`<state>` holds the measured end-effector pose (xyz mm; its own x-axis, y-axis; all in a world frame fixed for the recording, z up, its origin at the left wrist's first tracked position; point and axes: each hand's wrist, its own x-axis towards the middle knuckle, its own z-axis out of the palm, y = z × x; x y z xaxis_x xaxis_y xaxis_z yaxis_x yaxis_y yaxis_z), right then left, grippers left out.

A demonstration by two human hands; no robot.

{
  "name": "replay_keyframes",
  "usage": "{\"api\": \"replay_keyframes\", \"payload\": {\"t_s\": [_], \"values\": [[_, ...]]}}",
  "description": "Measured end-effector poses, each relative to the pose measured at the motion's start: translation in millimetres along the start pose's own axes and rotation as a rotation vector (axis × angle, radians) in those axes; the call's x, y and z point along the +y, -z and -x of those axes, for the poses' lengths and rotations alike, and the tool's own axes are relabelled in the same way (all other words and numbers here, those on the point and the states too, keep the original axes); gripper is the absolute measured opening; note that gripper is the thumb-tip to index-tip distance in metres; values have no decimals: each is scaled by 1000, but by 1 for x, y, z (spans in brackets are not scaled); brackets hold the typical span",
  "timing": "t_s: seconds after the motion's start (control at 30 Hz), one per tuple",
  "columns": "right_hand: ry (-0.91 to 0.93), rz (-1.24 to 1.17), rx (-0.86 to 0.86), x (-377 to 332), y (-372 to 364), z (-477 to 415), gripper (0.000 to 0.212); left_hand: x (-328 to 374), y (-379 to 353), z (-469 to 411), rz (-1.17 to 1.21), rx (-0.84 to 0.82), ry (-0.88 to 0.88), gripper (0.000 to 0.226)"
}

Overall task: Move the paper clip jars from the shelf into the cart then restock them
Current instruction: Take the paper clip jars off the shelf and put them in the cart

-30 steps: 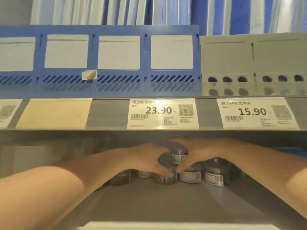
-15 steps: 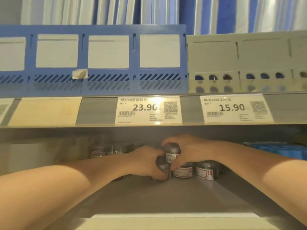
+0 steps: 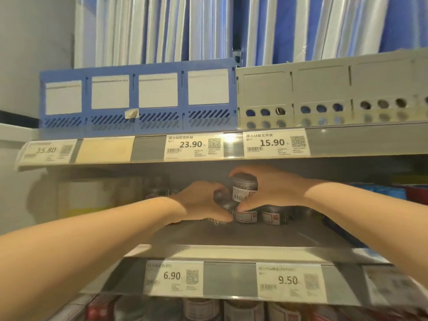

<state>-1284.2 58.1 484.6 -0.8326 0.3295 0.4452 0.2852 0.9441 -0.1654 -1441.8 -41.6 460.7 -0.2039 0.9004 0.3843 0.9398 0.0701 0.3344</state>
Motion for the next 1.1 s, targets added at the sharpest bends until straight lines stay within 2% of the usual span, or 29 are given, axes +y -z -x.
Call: {"api": "replay_keyframes", "payload": {"t_s": [0.17,0.23,0.33,0.57,0.83,1.1], "values": [[-127,-41,-45,-22,12,36,61,16,16,39,-17,64,30,57],[-84,-31,-26,-33,16,53,64,20,25,55,-46,80,35,62],[-38,-62,27,-57,24,83,68,30,38,82,-45,100,-14,63],[-141,-61,54,-131,32,163,66,58,47,164,63,67,-113,59],[-307,-10,28,-212,25,265,70,98,35,267,33,-92,-224,63],[-428,7,38,-268,60,390,70,186,23,347,60,-240,-409,61]]}}
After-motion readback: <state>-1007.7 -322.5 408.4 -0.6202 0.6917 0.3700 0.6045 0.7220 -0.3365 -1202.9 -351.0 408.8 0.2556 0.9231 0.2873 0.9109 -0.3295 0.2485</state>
